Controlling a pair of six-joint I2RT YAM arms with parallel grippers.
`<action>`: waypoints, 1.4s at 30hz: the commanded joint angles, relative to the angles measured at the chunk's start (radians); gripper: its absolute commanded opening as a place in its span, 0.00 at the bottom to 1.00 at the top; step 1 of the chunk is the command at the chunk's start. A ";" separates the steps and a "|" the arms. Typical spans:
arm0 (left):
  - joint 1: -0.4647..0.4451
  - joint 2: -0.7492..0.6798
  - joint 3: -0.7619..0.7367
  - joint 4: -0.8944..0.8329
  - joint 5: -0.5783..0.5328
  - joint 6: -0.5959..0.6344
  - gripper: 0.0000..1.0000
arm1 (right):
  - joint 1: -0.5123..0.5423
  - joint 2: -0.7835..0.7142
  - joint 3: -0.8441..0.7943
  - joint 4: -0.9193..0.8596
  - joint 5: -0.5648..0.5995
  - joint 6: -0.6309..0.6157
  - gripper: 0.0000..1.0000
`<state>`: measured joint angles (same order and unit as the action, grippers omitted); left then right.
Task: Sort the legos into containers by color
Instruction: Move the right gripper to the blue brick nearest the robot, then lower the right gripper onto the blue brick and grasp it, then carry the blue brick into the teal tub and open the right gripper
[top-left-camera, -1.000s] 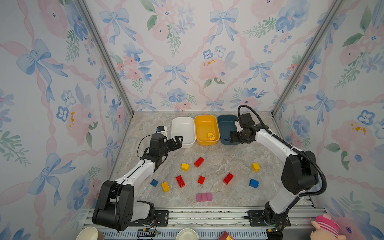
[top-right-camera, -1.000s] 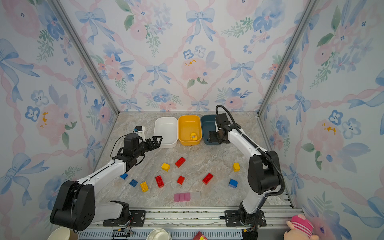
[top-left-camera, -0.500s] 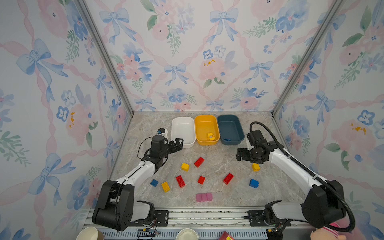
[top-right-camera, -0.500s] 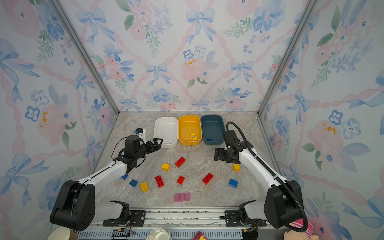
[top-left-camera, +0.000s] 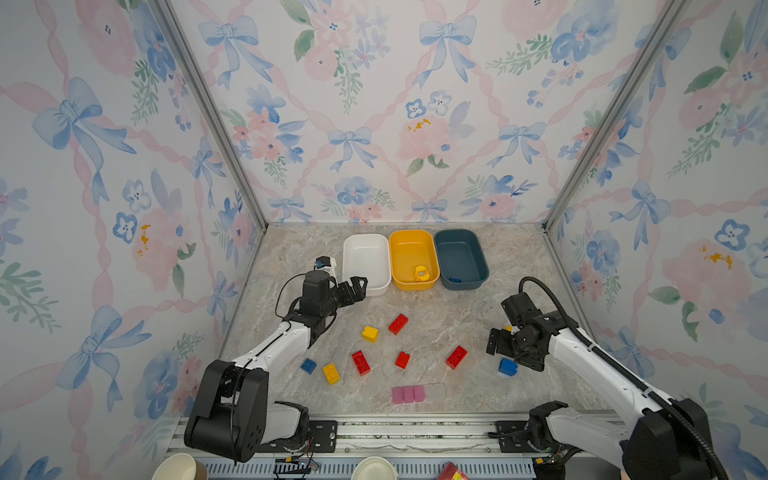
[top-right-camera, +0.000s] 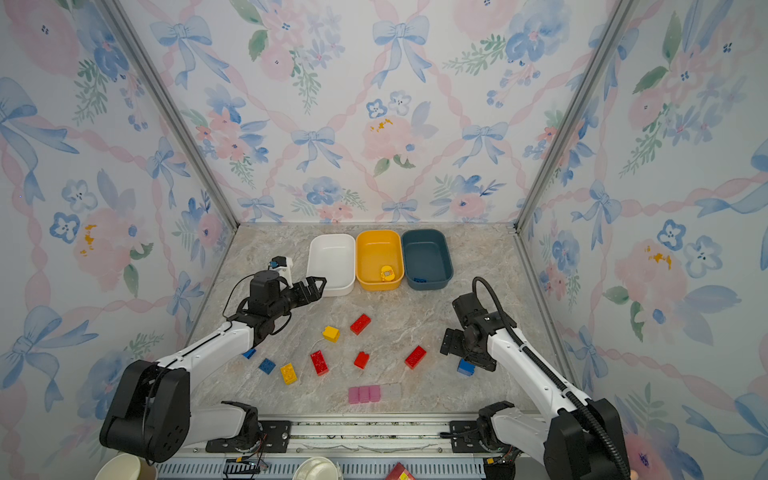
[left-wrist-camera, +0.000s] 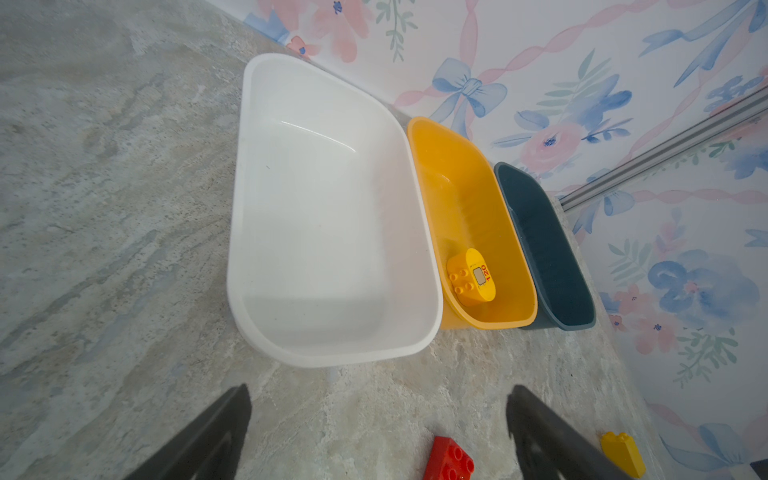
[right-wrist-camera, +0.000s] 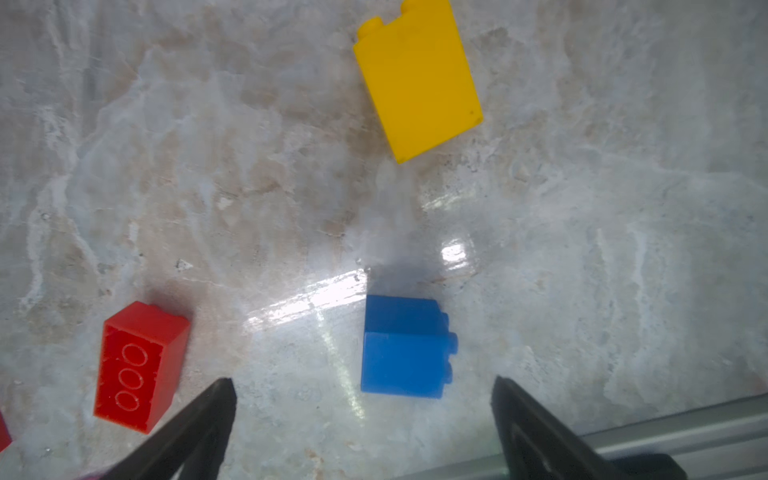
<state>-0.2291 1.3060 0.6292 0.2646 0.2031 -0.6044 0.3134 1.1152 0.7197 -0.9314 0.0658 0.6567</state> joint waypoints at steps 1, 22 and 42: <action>-0.006 0.004 -0.002 0.012 0.017 -0.006 0.98 | -0.023 -0.030 -0.031 -0.003 0.025 0.054 1.00; -0.006 -0.001 -0.003 0.012 0.018 -0.007 0.98 | -0.097 0.074 -0.130 0.154 -0.031 0.033 0.69; -0.006 -0.016 -0.007 0.012 0.020 -0.010 0.98 | -0.090 0.043 -0.123 0.146 -0.042 0.022 0.41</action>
<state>-0.2291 1.3060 0.6292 0.2649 0.2100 -0.6071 0.2234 1.1831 0.5800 -0.7628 0.0334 0.6880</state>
